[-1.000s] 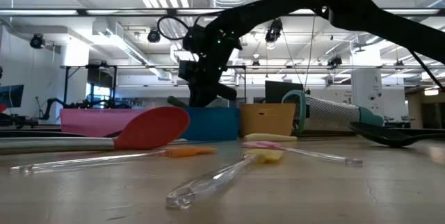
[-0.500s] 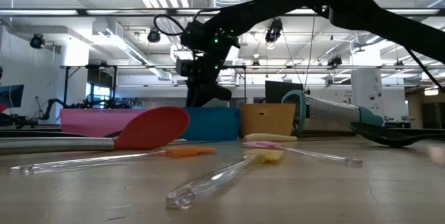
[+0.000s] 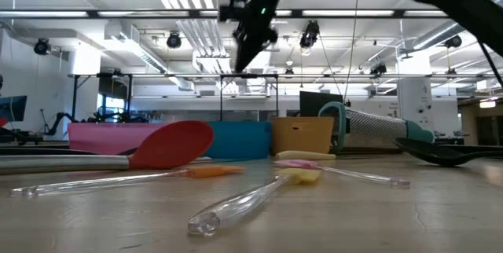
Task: Pick & Place Kitchen Items
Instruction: Put the pink spatula into the yellow bin
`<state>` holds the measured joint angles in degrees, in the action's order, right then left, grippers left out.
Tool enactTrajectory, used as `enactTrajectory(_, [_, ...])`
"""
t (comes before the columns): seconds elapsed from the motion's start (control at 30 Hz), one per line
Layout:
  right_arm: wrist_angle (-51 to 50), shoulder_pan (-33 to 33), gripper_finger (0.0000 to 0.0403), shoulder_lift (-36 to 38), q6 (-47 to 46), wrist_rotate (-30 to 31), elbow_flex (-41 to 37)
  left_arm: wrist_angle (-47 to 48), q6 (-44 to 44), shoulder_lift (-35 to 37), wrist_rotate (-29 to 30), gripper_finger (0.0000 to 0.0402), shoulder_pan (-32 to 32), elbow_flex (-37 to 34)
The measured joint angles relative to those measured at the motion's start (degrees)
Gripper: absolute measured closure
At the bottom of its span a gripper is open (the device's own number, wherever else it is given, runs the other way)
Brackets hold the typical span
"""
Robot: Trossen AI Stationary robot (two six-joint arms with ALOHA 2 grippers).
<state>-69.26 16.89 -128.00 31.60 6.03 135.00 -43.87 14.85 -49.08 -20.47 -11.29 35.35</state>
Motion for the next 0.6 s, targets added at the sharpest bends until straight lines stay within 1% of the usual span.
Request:
enactTrajectory(0.17, [-8.31,-2.36,0.0380,6.72,-11.67,0.12,-0.13,0.41,-0.02,-0.26,0.00,0.0204,0.00,0.00])
enactTrajectory(0.33, [-16.05,-6.51,0.0394,13.44,-18.86,0.12,-0.30,0.68,-0.06,-0.26,0.00,0.0204,0.00,0.00])
enactTrajectory(0.5, [-18.26,-11.74,0.0394,19.53,-27.19,0.27,-2.51,1.73,-0.09,-0.27,0.00,0.0204,-0.02,0.00])
enactTrajectory(0.6, [-18.91,-15.87,0.0394,23.21,-31.07,2.49,-5.82,2.03,-0.11,-0.34,0.00,0.0204,0.00,0.00])
